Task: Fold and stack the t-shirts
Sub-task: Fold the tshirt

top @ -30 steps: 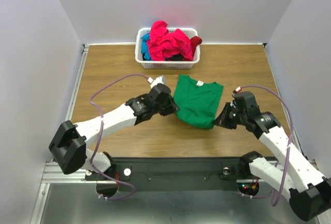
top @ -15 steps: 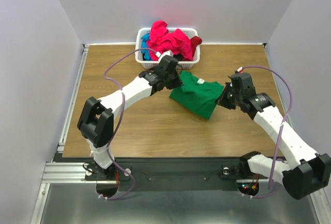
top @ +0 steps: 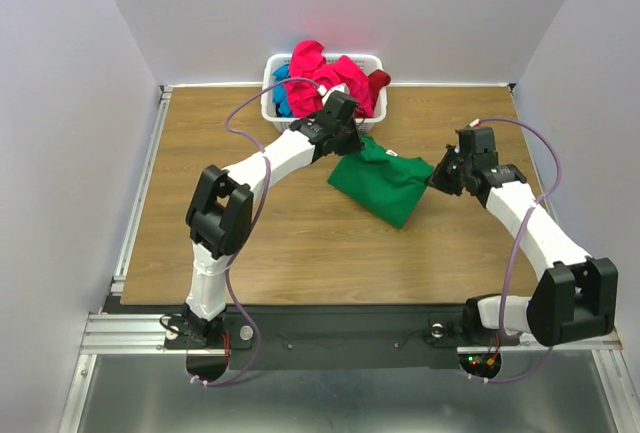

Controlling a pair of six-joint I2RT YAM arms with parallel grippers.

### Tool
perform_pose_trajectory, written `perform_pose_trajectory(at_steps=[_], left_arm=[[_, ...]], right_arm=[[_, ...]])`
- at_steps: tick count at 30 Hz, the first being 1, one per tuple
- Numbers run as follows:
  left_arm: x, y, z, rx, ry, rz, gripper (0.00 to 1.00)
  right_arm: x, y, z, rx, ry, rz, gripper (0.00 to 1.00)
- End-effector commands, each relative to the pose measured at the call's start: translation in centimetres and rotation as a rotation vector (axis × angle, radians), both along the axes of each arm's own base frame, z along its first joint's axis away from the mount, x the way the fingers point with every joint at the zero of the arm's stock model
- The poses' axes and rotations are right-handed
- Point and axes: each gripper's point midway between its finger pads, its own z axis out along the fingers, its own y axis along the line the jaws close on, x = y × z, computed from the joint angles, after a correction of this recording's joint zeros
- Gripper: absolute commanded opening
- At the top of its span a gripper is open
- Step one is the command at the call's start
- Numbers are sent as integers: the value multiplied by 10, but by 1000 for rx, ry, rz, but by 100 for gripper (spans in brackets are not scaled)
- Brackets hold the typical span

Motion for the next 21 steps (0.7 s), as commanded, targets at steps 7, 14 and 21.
perform_pose_trajectory(at_steps=[7,14,21], left_arm=[[47,-20,25,-43,-128,23,0],[59,-22,19,-56,-138,73,1],[50,-24,27,-72,-144,64,99]], right_arm=[[54,-17,9,39,-122,18,1],[78,-23,-3,24,-155,81,1],[91,-23,2,20,-176,102,64]])
